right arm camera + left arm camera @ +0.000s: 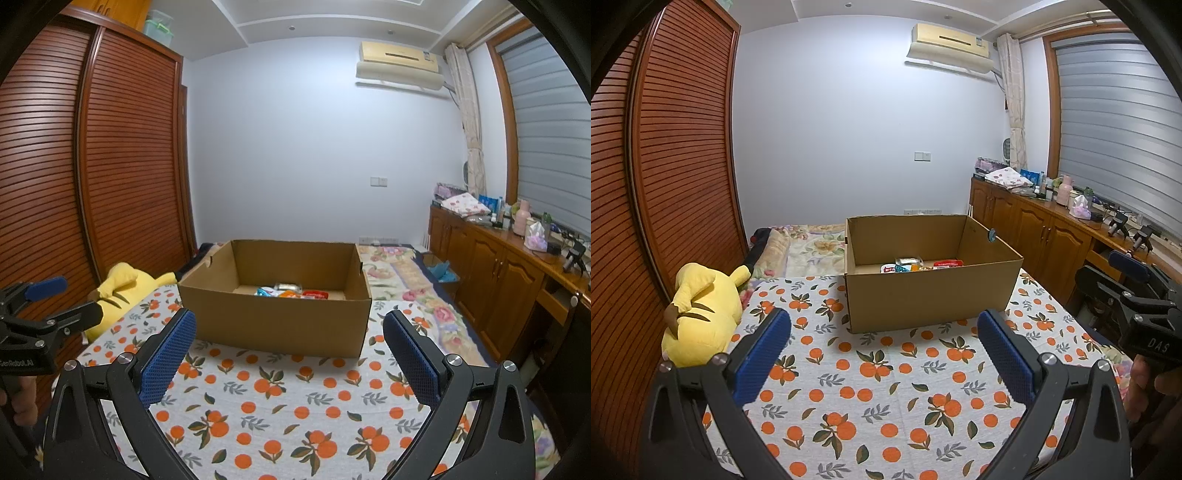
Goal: Organize snacks
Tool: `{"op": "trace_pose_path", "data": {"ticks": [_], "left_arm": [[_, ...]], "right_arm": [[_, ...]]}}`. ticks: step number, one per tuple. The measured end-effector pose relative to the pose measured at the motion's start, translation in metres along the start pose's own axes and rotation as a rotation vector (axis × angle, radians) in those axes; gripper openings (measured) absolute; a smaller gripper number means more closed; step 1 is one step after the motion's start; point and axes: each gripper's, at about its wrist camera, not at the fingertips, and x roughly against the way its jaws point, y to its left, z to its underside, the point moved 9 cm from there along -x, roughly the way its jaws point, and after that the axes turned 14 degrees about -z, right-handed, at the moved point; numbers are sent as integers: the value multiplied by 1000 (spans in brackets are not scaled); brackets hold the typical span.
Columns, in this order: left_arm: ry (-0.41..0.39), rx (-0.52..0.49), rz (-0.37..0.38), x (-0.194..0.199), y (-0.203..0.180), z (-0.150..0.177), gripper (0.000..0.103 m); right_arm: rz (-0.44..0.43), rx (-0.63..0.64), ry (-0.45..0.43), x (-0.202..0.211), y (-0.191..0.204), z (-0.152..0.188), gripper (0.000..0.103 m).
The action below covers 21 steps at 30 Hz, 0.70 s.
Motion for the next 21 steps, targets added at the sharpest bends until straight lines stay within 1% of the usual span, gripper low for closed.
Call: {"op": "trace_pose_path", "data": {"ticks": [21], "left_arm": [[-1, 3, -5, 1, 0, 0, 102]], "right_arm": [[1, 1, 0, 0, -1, 0, 103]]}}
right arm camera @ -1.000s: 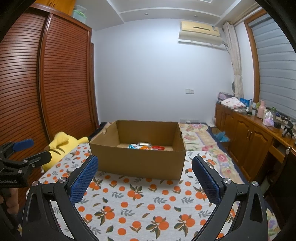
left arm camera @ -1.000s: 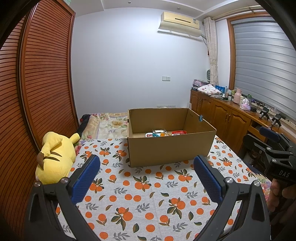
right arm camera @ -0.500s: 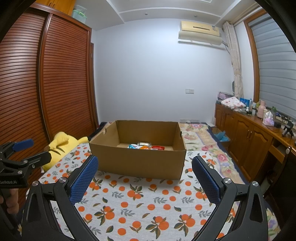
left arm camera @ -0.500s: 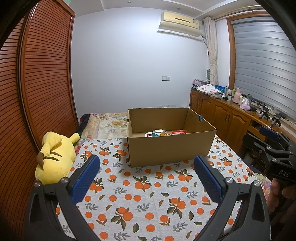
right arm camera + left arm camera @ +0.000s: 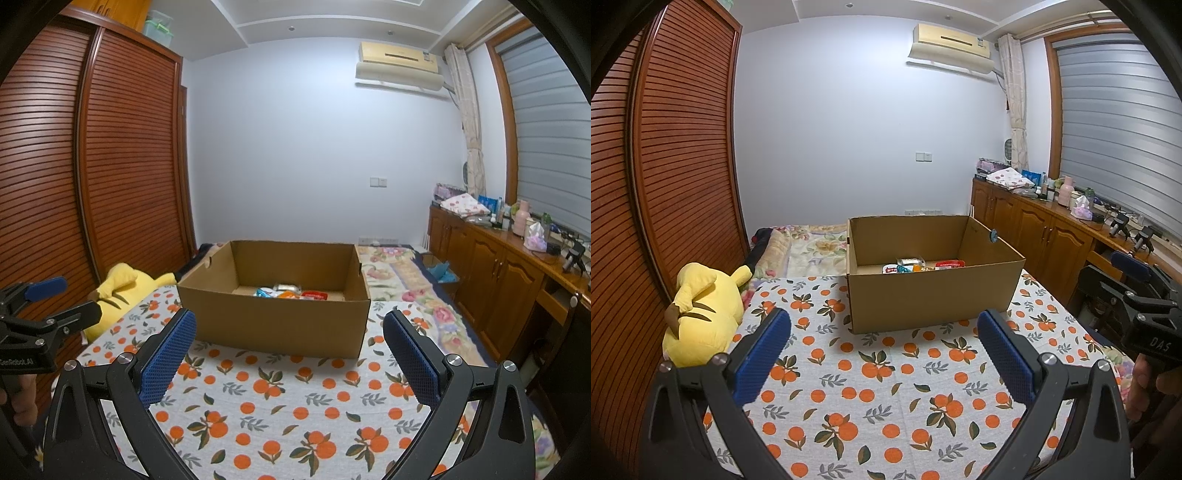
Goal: Organize snacks
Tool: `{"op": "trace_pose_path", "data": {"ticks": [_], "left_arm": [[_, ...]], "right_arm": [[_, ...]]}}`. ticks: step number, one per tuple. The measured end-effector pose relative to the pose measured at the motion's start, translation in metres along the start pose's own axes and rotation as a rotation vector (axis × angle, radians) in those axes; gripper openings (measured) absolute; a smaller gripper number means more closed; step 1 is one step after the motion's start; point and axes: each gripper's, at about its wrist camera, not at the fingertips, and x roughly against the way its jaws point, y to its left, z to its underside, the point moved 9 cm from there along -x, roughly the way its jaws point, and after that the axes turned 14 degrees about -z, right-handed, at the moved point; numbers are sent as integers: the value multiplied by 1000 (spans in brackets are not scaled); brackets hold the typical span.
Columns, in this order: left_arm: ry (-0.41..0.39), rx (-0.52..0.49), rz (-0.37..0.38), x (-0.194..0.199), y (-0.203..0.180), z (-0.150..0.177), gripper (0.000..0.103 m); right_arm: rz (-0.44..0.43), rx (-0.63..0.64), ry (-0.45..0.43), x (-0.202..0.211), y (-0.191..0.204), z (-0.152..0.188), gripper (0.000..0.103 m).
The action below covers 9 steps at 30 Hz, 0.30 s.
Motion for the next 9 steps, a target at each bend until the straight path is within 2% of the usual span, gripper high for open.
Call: {"op": "trace_pose_path", "data": {"ticks": [9], "left_arm": [[-1, 4, 0, 0, 1, -1, 102]], "right_arm": [[-1, -1, 1, 0, 2, -1, 103]]}}
